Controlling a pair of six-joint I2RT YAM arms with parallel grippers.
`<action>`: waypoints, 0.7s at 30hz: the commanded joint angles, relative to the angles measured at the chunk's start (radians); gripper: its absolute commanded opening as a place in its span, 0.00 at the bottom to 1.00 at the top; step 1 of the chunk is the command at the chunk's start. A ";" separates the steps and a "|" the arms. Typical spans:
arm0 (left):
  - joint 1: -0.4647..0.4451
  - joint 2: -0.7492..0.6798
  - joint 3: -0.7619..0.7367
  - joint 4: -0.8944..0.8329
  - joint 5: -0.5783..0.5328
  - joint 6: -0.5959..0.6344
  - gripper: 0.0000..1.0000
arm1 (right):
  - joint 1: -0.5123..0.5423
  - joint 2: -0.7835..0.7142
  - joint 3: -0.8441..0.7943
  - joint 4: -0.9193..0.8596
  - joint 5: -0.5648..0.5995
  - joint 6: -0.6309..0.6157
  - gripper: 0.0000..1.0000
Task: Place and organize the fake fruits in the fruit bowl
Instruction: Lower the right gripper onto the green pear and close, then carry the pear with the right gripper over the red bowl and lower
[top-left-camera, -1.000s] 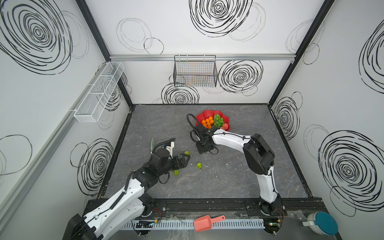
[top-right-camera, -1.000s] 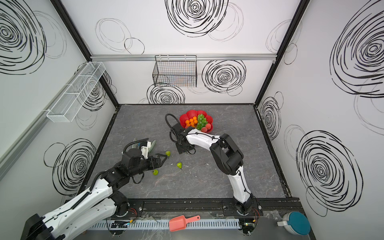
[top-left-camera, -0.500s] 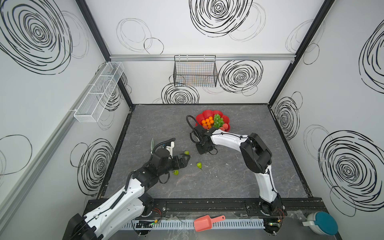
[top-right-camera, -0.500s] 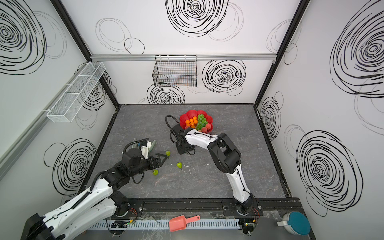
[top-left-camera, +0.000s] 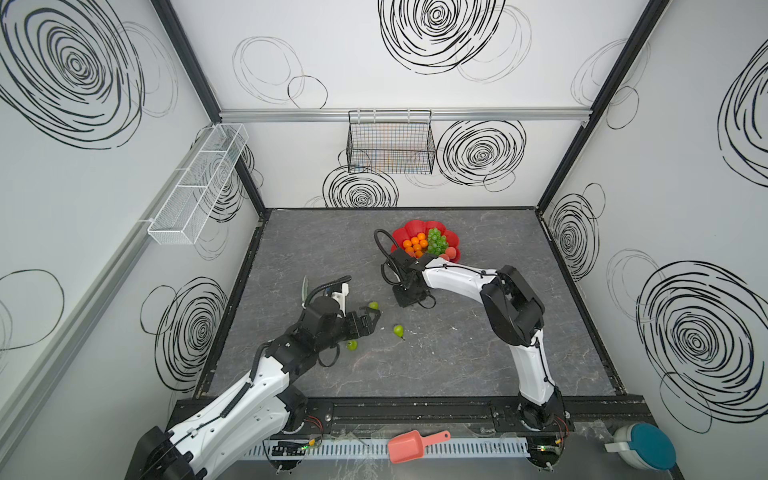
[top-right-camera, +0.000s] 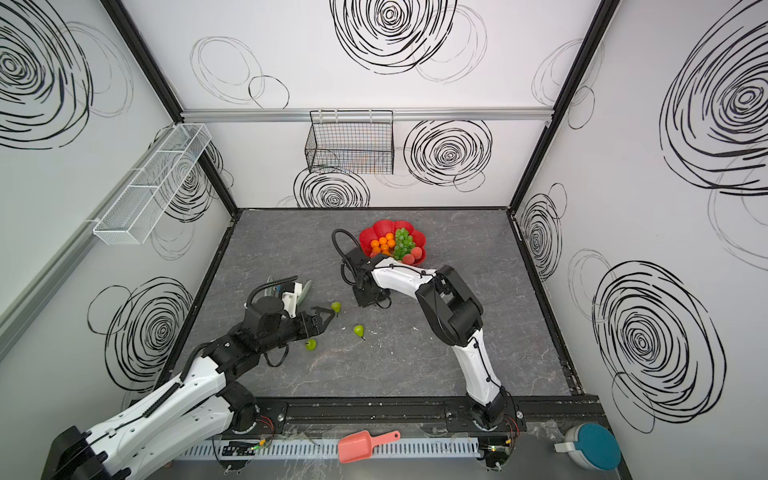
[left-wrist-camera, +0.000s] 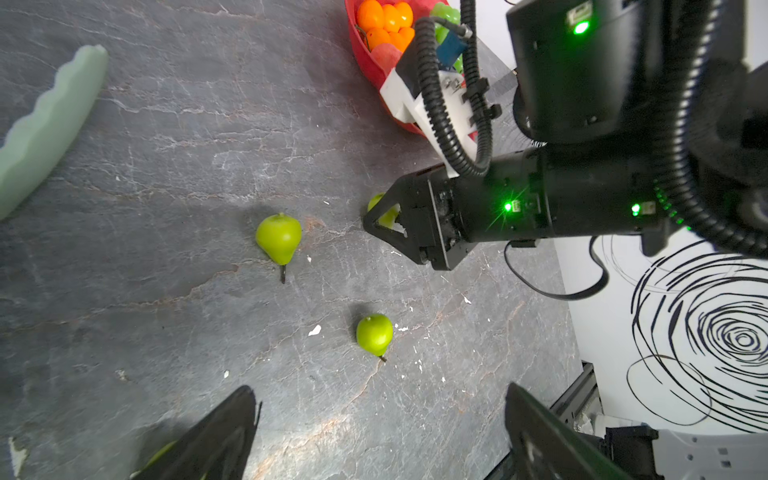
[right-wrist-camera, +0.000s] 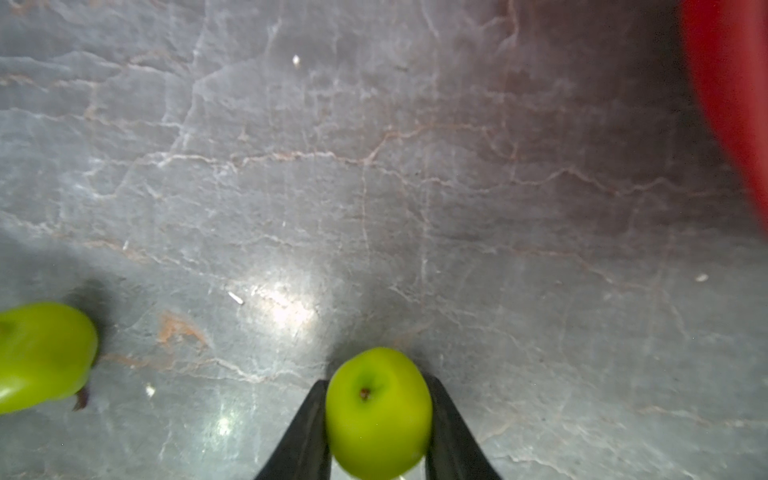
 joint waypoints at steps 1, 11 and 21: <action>0.022 0.013 0.031 0.047 -0.008 0.010 0.96 | -0.014 -0.067 0.032 -0.011 0.002 0.003 0.35; 0.130 0.139 0.130 0.108 0.072 0.061 0.96 | -0.081 -0.145 0.107 -0.044 -0.049 0.008 0.33; 0.149 0.324 0.255 0.187 0.100 0.093 0.96 | -0.197 -0.080 0.293 -0.103 -0.079 -0.009 0.33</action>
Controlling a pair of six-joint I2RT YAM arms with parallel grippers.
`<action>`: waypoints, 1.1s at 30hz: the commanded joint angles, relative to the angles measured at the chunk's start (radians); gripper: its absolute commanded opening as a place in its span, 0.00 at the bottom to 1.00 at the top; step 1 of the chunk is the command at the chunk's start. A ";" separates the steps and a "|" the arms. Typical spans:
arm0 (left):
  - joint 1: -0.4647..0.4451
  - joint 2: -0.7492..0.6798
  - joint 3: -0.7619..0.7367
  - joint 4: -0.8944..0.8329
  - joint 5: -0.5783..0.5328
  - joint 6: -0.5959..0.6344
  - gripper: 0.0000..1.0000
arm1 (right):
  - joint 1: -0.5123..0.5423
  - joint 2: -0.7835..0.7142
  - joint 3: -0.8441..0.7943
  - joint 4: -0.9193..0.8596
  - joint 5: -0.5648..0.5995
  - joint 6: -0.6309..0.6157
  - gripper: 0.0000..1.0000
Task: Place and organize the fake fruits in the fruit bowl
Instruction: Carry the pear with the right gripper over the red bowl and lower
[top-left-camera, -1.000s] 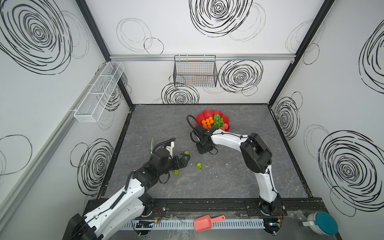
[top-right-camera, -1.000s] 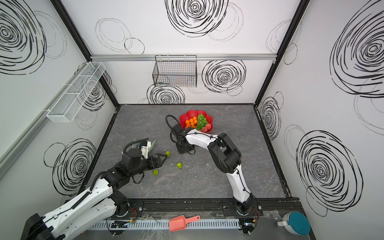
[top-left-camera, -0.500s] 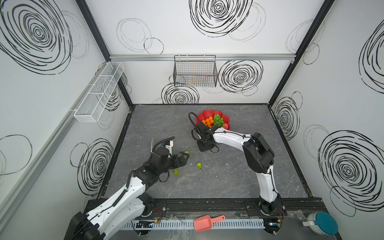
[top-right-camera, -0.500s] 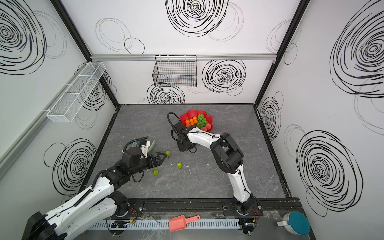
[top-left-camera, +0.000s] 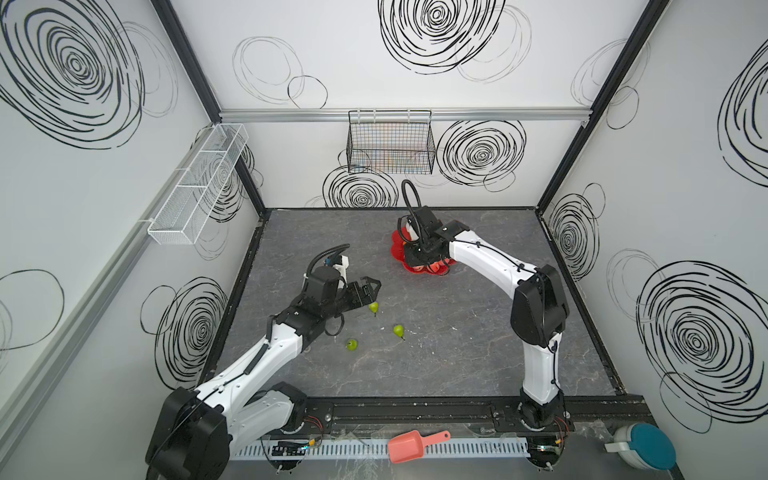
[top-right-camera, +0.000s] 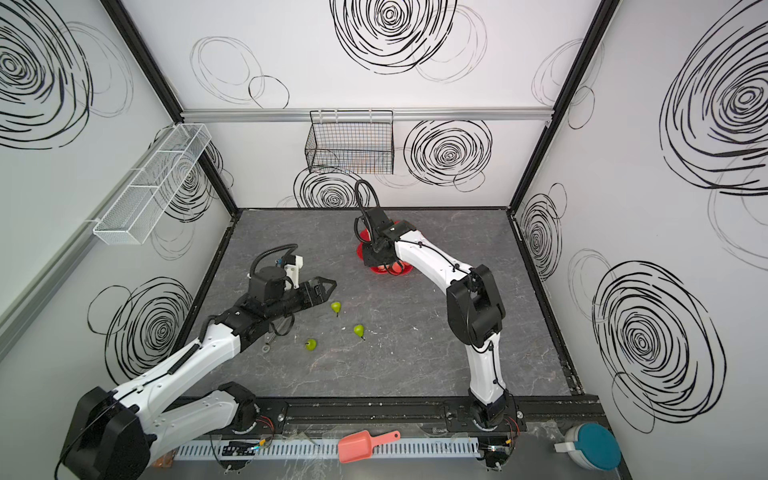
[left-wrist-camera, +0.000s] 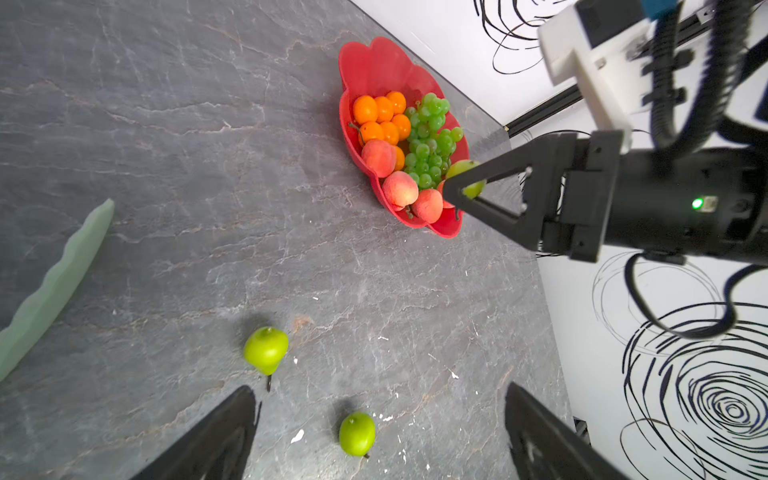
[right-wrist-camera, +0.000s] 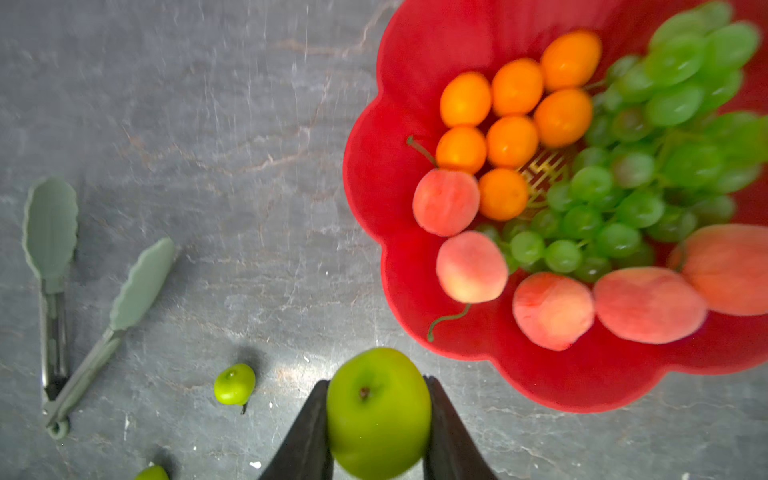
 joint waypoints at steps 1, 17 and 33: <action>0.009 0.047 0.050 0.084 0.024 0.025 0.96 | -0.036 0.046 0.070 -0.056 -0.006 -0.012 0.33; 0.034 0.216 0.150 0.153 0.054 0.029 0.96 | -0.086 0.292 0.320 -0.067 -0.035 -0.041 0.32; 0.059 0.223 0.133 0.160 0.066 0.037 0.96 | -0.087 0.440 0.453 0.022 -0.109 -0.070 0.32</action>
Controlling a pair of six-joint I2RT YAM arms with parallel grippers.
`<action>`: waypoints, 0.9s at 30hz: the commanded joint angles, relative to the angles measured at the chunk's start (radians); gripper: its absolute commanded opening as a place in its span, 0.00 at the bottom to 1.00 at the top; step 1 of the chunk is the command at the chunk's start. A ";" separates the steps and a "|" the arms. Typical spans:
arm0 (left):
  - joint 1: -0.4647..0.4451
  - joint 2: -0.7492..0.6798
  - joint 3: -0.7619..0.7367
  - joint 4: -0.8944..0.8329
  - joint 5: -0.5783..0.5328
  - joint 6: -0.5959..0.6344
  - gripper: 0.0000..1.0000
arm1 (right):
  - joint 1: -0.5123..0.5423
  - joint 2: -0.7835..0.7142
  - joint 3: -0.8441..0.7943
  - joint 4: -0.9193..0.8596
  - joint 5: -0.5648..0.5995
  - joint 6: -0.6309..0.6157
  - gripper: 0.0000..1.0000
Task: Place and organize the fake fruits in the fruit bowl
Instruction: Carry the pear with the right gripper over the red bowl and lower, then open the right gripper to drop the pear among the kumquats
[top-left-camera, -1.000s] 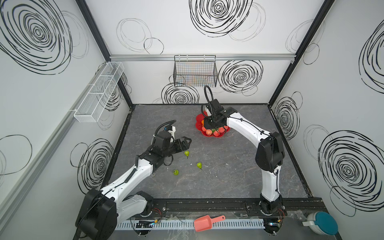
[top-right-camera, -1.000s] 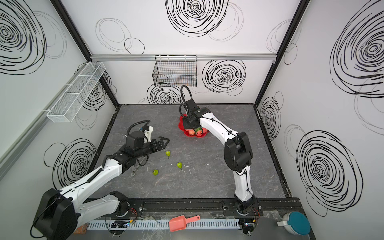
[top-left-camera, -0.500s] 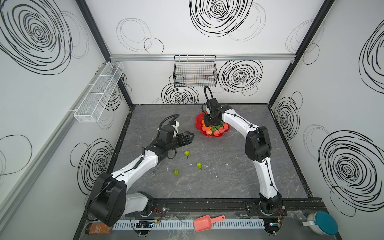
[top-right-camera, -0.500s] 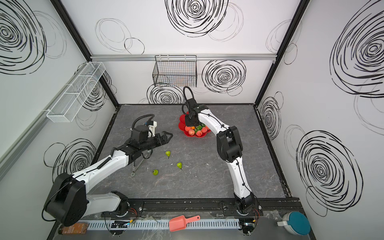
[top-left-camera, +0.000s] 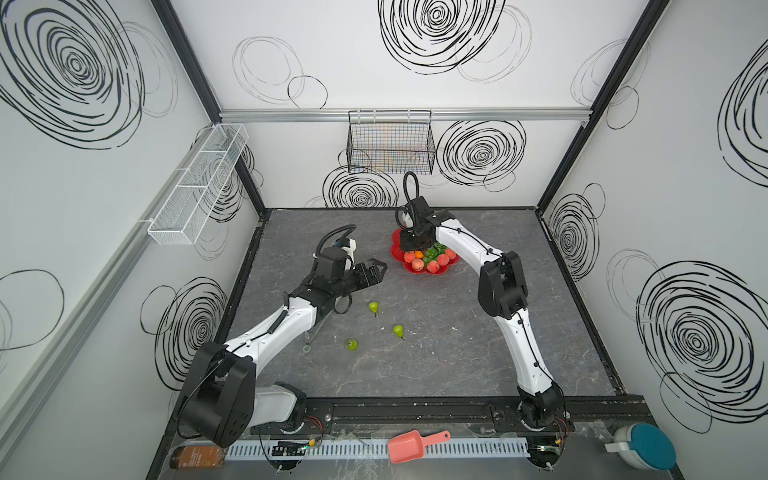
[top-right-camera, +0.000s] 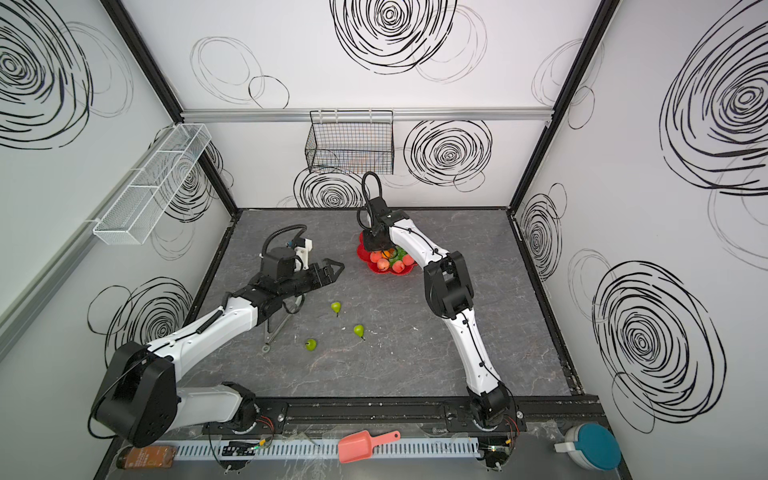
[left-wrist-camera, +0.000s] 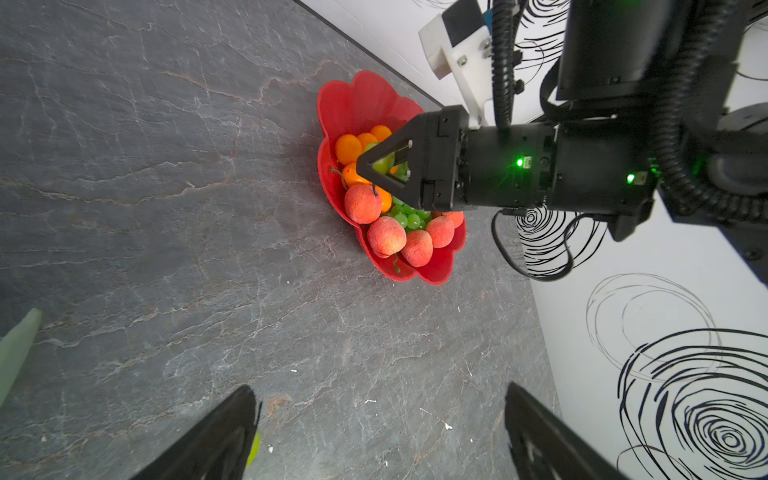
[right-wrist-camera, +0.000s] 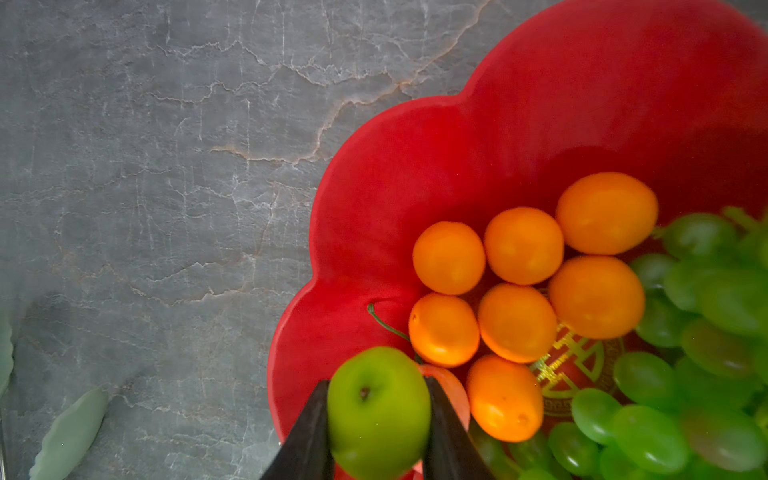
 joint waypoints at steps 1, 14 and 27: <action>0.012 -0.003 0.000 0.049 0.011 0.014 0.96 | -0.001 0.025 0.046 0.032 -0.017 -0.017 0.33; 0.018 -0.022 -0.009 0.036 0.016 0.018 0.96 | -0.009 0.041 0.111 0.009 -0.031 -0.017 0.48; 0.015 -0.188 -0.039 -0.107 -0.017 0.052 0.96 | 0.012 -0.123 0.065 -0.011 -0.001 -0.063 0.46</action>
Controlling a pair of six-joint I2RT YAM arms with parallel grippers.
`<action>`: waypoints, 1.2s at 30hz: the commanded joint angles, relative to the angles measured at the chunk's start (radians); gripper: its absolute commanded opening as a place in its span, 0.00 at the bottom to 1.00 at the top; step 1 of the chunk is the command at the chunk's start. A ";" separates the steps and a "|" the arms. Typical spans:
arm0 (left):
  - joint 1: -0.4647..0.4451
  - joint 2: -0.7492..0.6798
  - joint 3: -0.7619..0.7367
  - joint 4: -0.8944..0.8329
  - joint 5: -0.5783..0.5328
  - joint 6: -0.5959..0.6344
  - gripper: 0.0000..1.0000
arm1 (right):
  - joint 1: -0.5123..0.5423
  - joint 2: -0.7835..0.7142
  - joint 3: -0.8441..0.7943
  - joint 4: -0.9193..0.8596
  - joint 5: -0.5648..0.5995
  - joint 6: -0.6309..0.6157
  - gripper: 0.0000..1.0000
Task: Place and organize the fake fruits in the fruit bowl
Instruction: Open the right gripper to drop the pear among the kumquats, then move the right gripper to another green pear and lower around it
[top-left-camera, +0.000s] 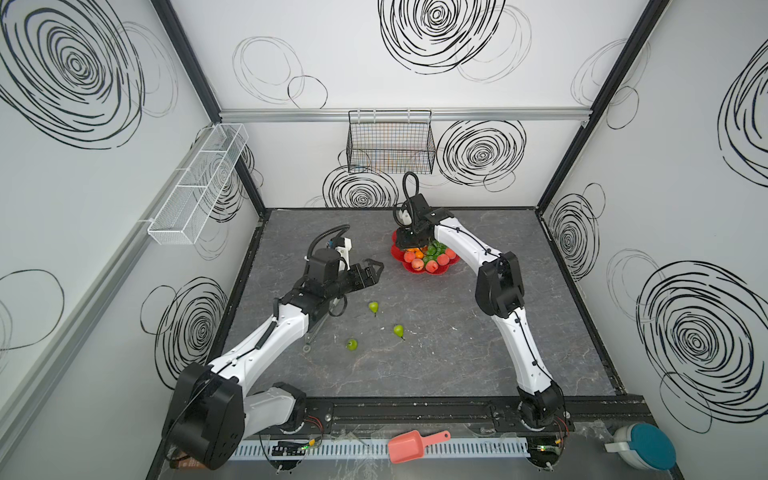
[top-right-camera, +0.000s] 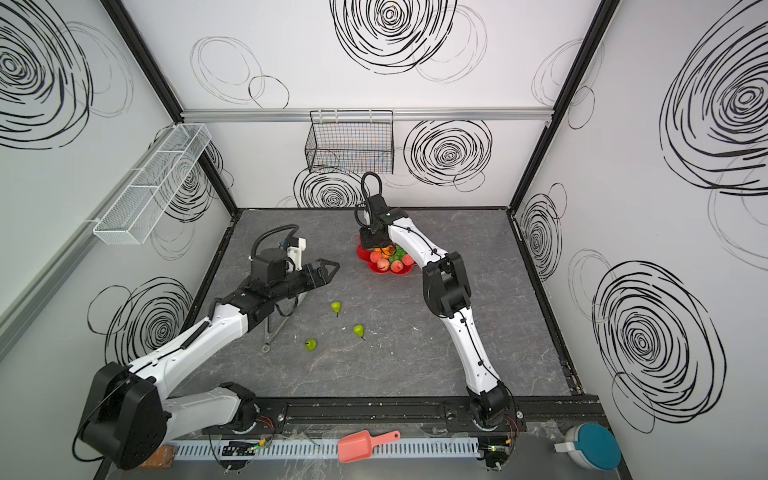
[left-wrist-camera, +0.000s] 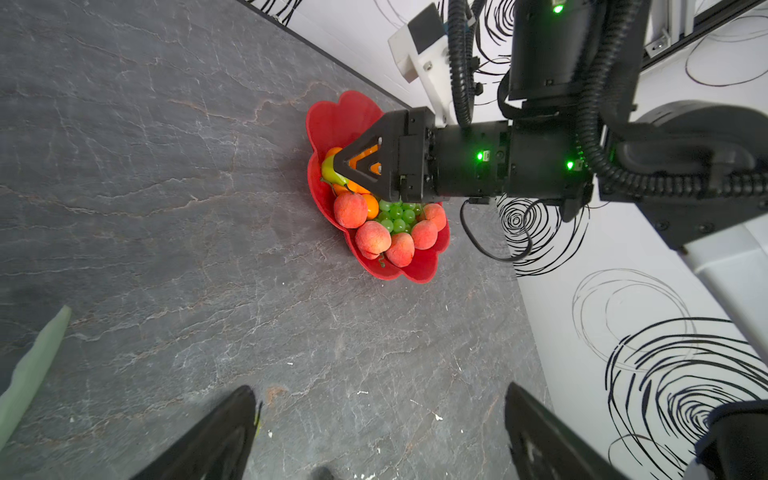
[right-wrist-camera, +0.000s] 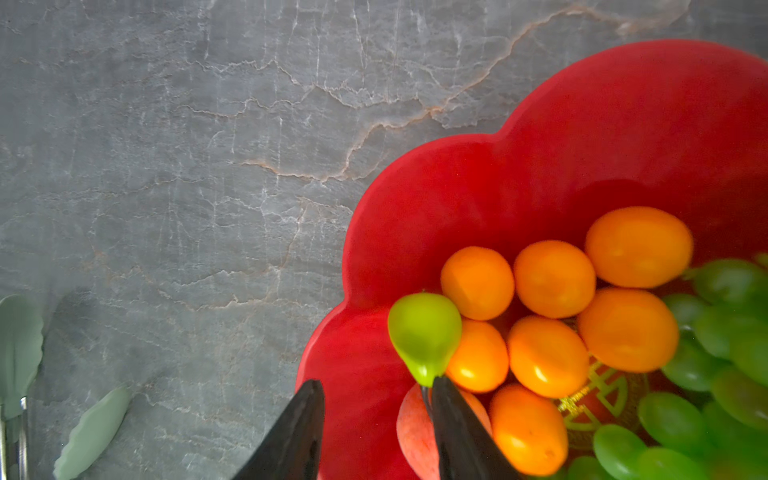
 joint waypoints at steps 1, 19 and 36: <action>0.007 -0.073 -0.026 -0.058 -0.025 0.033 0.96 | 0.015 -0.154 -0.028 0.015 0.032 -0.036 0.47; -0.050 -0.500 -0.210 -0.352 -0.073 -0.023 0.96 | 0.300 -0.654 -0.825 0.220 0.146 0.087 0.45; -0.422 -0.563 -0.312 -0.315 -0.289 -0.229 0.96 | 0.463 -0.633 -1.041 0.242 0.126 0.274 0.53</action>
